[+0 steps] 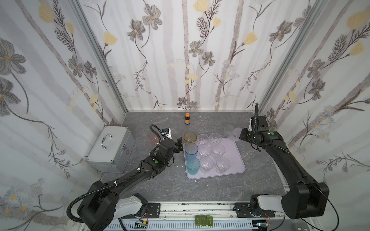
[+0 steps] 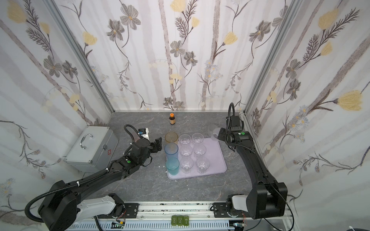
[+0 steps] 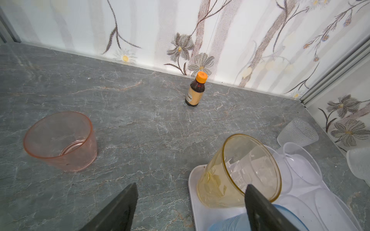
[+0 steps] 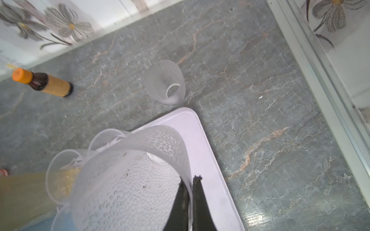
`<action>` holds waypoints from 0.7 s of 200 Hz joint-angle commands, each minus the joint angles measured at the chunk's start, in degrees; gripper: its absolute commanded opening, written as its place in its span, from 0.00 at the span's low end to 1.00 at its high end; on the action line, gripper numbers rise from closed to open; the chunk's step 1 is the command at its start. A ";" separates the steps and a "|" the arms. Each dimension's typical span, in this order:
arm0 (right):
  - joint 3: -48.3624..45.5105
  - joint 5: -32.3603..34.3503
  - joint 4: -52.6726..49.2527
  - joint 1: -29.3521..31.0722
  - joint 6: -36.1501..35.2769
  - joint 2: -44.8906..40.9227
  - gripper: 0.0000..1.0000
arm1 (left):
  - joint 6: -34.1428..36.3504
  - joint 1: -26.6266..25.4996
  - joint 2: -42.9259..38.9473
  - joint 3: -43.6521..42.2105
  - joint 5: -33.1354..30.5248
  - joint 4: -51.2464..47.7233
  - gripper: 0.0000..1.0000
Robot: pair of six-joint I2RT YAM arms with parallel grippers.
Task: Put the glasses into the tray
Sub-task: 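Carry the frosted glass with the right gripper and lower it onto the tray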
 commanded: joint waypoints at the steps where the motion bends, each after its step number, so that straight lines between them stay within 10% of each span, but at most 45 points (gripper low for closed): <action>1: -0.39 1.42 -0.12 -0.08 -1.83 3.03 0.02 | -0.79 -0.88 0.59 0.56 -0.76 2.61 0.86; 140: 9.56 3.71 1.73 3.49 -3.35 24.09 0.04 | -2.68 -1.78 -0.21 -1.51 -2.28 0.58 0.86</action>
